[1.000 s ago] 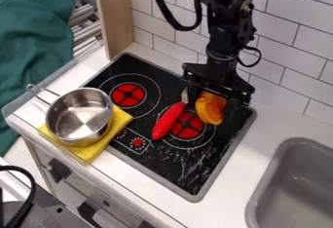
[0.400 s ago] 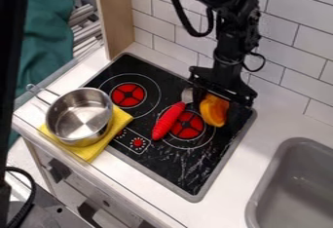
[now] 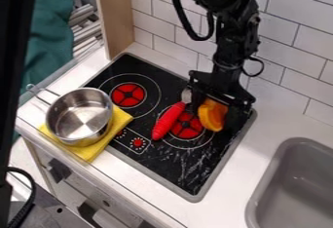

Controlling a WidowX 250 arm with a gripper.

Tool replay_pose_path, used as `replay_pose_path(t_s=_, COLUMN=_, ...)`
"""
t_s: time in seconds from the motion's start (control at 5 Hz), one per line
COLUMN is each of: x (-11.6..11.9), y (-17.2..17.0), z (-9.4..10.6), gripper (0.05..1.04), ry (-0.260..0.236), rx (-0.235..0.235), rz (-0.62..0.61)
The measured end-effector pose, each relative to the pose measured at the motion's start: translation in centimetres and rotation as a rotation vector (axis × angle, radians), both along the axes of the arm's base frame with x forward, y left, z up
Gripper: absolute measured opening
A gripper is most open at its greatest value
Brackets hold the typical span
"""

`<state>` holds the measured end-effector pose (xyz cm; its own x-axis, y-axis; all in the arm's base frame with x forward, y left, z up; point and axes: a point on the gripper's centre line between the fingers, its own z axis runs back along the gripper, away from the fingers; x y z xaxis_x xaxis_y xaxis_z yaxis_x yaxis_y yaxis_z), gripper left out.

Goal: Move the orange object to the right burner next to the red spoon

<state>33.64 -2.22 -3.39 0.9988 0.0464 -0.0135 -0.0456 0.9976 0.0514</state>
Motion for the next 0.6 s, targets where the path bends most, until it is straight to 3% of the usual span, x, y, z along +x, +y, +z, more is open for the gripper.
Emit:
replay_pose_path(t_s=0.2, x=0.0, y=-0.1, z=0.1, gripper=1.022, ry=0.010, rx=0.004, rz=-0.006)
replay_pose_path(t_s=0.4, x=0.0, y=0.0, z=0.2, gripper=1.011, ry=0.011, rx=0.006, rz=-0.019)
replay_pose_path(t_s=0.6, x=-0.3, y=0.1, z=1.9, gripper=1.010, ry=-0.031, rx=0.009, rz=-0.021)
